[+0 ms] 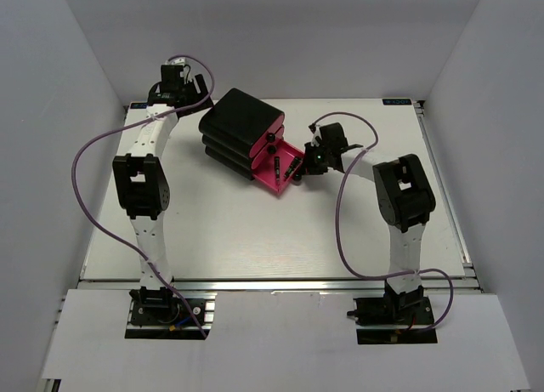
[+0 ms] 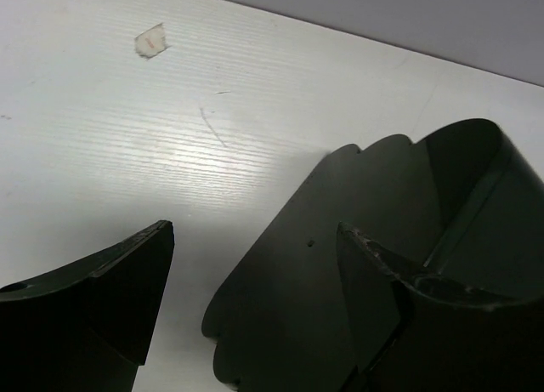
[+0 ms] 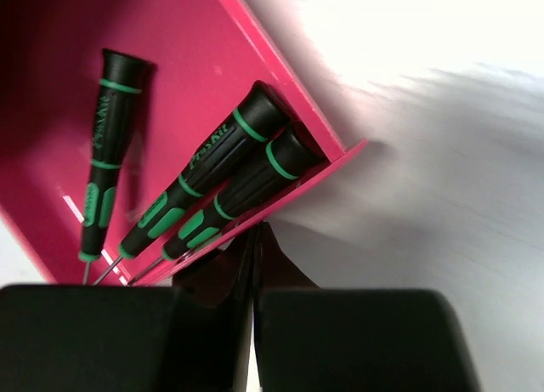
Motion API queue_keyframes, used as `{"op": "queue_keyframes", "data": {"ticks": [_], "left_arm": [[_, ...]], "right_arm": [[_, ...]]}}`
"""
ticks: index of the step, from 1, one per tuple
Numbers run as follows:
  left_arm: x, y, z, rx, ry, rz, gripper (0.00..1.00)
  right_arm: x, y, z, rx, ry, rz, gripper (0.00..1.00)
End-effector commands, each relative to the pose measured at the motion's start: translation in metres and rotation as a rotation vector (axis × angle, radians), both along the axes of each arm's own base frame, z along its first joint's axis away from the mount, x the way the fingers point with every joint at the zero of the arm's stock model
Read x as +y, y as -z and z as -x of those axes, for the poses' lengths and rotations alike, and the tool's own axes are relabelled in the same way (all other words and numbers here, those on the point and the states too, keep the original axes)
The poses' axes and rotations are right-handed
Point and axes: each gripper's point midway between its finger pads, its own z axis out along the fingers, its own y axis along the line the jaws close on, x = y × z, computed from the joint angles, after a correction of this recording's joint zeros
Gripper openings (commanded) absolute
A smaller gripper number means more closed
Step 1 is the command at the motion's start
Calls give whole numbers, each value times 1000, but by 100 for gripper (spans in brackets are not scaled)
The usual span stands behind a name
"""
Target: Sort the tools into containers
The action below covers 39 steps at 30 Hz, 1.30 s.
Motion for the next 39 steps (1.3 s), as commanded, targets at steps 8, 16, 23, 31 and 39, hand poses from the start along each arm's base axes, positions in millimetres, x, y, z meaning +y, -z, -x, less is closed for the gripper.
{"op": "queue_keyframes", "data": {"ticks": [8, 16, 23, 31, 39], "left_arm": [[-46, -11, 20, 5, 199, 102, 87], [-55, -3, 28, 49, 227, 134, 86], [-48, -3, 32, 61, 184, 116, 87], [25, -22, 34, 53, -210, -9, 95], [71, -76, 78, -20, -432, -58, 98]], "right_arm": [[77, -49, -42, -68, -52, -257, 0], [115, -46, -69, -109, -36, -342, 0], [110, -52, -68, -123, -32, -342, 0], [19, -63, -48, -206, -78, -180, 39], [-52, -97, 12, -386, -318, 97, 76]]}}
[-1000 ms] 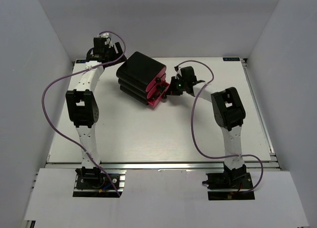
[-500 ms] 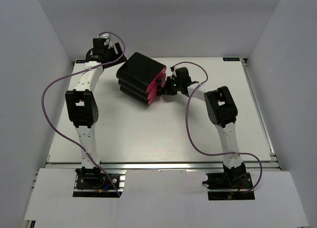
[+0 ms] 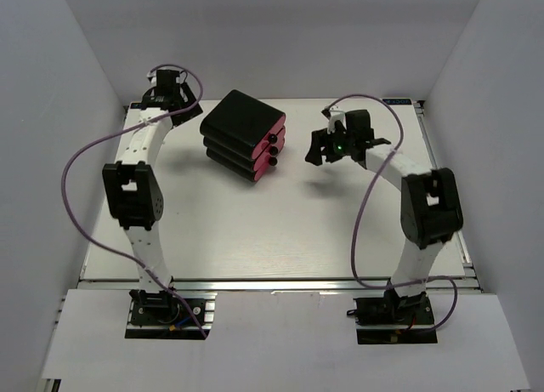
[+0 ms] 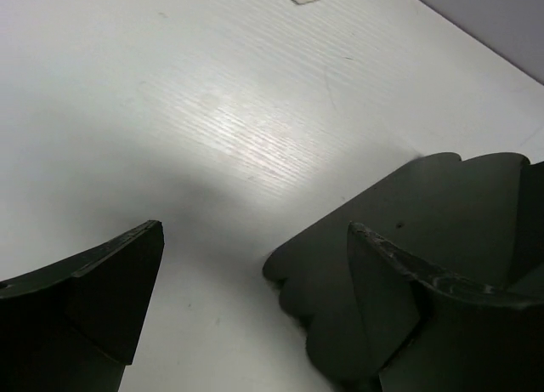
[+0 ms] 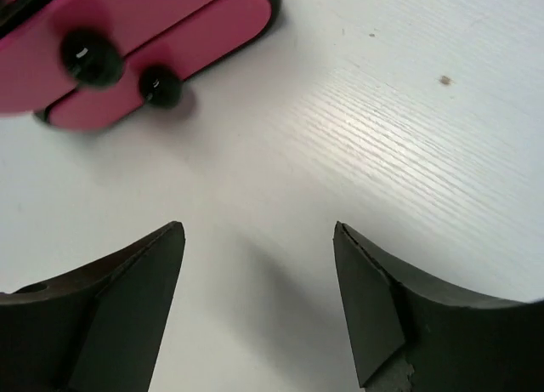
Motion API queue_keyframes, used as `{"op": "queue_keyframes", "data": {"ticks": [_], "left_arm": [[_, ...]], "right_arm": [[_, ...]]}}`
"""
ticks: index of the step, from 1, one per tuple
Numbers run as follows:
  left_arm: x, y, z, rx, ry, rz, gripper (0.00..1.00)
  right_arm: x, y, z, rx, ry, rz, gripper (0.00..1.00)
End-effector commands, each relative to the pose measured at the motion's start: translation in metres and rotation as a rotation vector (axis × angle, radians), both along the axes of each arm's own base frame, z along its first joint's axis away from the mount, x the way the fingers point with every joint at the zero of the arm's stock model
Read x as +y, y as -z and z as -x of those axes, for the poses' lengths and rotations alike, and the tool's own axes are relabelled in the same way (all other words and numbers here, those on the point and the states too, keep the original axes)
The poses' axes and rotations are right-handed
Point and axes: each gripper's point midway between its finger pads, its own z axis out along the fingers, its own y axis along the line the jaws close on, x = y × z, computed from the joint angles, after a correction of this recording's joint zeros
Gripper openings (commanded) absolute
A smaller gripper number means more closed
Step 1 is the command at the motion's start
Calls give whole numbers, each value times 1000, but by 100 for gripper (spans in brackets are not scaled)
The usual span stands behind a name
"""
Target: Sort the tools into containers
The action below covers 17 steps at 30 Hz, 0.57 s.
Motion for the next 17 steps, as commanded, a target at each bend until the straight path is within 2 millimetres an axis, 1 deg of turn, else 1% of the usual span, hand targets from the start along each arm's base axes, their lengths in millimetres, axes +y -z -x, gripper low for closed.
{"op": "queue_keyframes", "data": {"ticks": [1, 2, 3, 4, 5, 6, 7, 8, 9, 10, 11, 12, 13, 14, 15, 16, 17], "left_arm": [[23, -84, 38, -157, -126, -19, 98], [21, -64, 52, -116, -119, -9, 98], [19, -66, 63, -131, -117, 8, 98], [15, -103, 75, -243, -98, 38, 98], [0, -73, 94, -196, -21, 85, 98], [-10, -76, 106, -230, 32, 116, 98], [-21, -119, 121, -384, 101, 153, 96], [-48, -123, 138, -415, 242, 230, 95], [-60, -96, 158, -382, 300, 265, 94], [-72, -103, 170, -426, 359, 292, 93], [-88, -119, 194, -474, 428, 311, 94], [-100, -102, 210, -438, 469, 336, 97], [-107, -96, 224, -414, 487, 342, 98], [-120, -103, 243, -433, 532, 348, 98], [-120, -91, 252, -411, 516, 341, 98], [-123, -86, 260, -397, 516, 345, 98], [-127, -85, 268, -403, 527, 353, 98]], "right_arm": [[-24, -26, 36, -120, -135, 116, 77], [-29, -33, 40, -126, -122, 116, 77], [-39, -47, 46, -154, -84, 127, 89], [-43, -51, 52, -142, -58, 130, 89], [-47, -60, 56, -155, -42, 136, 89], [-50, -81, 62, -198, -28, 127, 89], [-54, -84, 68, -202, -14, 126, 89], [-56, -93, 71, -216, 11, 113, 89], [-60, -113, 77, -265, 41, 95, 89], [-63, -111, 84, -259, 62, 88, 89], [-63, -121, 86, -258, 109, 41, 89], [-70, -133, 90, -289, 153, 36, 89], [-70, -135, 94, -276, 176, 12, 90], [-70, -139, 96, -275, 178, 6, 89], [-71, -138, 101, -256, 178, 6, 89], [-72, -138, 101, -254, 182, 8, 89], [-74, -136, 102, -248, 188, 15, 90]]}}
